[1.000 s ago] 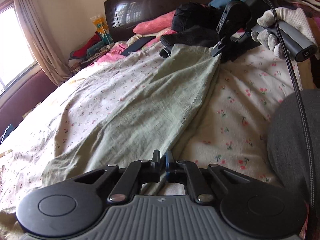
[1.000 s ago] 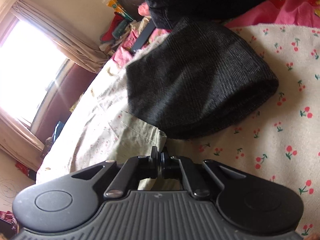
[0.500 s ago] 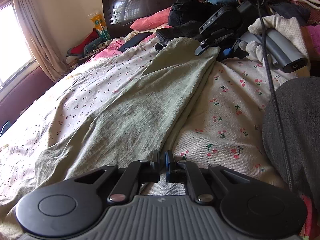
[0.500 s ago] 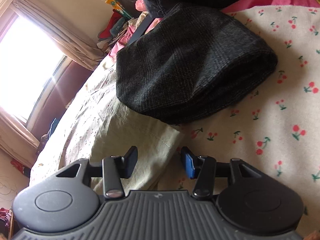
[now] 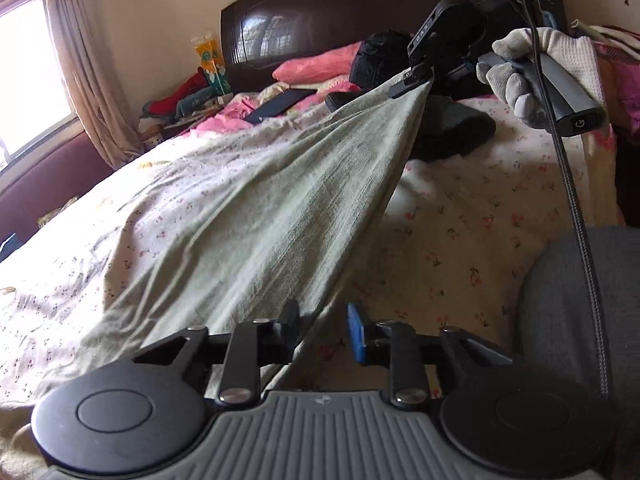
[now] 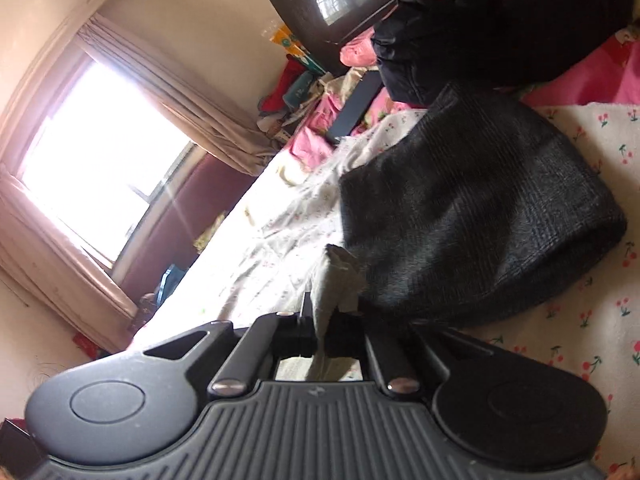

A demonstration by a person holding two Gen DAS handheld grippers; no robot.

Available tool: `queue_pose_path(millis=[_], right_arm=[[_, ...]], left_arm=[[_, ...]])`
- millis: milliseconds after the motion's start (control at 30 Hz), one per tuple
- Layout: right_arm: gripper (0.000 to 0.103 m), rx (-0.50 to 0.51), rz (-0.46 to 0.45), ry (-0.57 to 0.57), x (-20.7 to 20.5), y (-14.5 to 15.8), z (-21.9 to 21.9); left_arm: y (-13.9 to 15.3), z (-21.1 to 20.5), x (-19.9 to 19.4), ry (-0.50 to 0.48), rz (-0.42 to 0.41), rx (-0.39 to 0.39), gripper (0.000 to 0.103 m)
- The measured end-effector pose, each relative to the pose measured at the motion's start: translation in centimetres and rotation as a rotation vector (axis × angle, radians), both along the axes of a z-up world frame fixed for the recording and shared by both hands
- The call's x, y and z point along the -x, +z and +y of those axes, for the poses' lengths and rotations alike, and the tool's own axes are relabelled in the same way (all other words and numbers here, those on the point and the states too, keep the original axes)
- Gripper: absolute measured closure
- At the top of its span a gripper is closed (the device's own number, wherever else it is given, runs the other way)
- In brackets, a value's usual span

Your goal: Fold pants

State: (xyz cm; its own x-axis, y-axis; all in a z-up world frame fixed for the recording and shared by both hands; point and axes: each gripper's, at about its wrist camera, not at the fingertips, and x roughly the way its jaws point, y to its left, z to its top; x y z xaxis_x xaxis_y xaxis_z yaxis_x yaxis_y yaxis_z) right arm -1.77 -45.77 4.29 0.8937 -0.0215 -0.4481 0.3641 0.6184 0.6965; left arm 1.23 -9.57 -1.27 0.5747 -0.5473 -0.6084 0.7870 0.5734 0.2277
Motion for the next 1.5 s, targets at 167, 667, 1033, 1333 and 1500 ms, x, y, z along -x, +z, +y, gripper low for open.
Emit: queue_pose_path(millis=[167,667,1033,1333,1500], right_arm=[[0.097,-0.066,0.217,-0.037,-1.4,-5.8,-0.3],[0.065,0.017,0.243,-0.057,-1.3,-5.1,2.4],[0.064,0.109,0.213,-0.018,1.5,-5.6,1.6],[0.063,0.691,0.366,0.192,-0.4,-4.4,5.2],[0.053,0.865,0.347,0.225,-2.0,-3.6,7.1]], left_arm=[[-1.3,0.3,0.0,0.005,0.058,-0.054,0.059],[-0.4,4.6,-1.0,0.124,0.039,-0.028,0.057],[-0.3,0.0,0.5,-0.038,0.027,-0.041,0.054],[-0.1,-2.0,-1.5,-0.028,0.052,-0.054,0.054],[0.7,-2.3,-2.8,0.003,0.035,-0.047,0.054]])
